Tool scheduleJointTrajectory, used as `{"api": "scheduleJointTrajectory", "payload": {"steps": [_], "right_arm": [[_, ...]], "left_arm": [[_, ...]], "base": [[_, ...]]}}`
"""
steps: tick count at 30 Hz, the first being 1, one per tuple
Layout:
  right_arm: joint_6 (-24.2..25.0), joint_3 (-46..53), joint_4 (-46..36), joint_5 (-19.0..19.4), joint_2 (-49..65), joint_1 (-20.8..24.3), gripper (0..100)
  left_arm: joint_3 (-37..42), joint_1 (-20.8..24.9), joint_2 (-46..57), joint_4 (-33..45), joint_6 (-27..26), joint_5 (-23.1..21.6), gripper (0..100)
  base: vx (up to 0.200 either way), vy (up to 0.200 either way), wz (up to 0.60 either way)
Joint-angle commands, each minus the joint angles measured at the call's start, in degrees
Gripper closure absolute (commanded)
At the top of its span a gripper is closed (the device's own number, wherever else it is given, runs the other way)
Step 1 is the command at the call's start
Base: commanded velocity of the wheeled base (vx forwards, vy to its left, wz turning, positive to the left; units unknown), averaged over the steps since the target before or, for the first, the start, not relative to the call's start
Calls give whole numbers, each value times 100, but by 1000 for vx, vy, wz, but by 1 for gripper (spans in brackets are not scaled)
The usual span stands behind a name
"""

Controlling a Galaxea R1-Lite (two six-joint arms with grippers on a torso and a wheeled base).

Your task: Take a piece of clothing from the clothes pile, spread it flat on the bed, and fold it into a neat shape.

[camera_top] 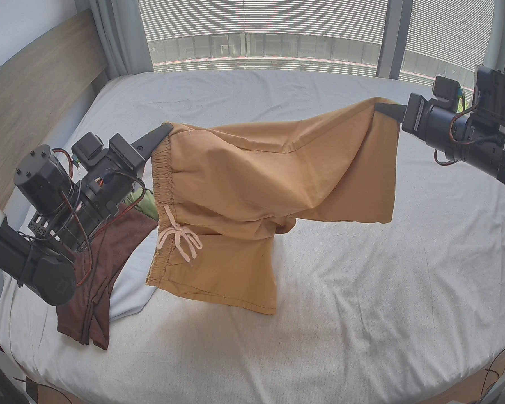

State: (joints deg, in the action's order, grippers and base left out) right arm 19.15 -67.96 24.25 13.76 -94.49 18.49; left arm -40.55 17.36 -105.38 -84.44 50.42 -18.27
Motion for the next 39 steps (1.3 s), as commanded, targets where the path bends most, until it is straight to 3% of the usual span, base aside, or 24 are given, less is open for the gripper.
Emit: {"api": "scheduleJointTrajectory", "payload": {"steps": [1,11,21,30,39], "right_arm": [[-8,-226,-113,-5,273,-39,100],[-8,-1061,-1133,-14,827,32,100],[1,-1615,-1625,-14,906,190,100],[1,-815,-1256,-5,212,251,100],[10,-683,-922,-5,-237,234,100]], "left_arm": [[-15,-48,-36,-11,3,8,100],[82,-259,-352,-151,-6,34,100],[135,-268,-651,-380,-6,114,100],[636,-347,-431,-380,-15,114,100],[899,-664,-141,-371,-147,61,100]], "base": [[0,0,0],[0,0,0],[0,0,0],[0,0,0],[0,0,0]]}}
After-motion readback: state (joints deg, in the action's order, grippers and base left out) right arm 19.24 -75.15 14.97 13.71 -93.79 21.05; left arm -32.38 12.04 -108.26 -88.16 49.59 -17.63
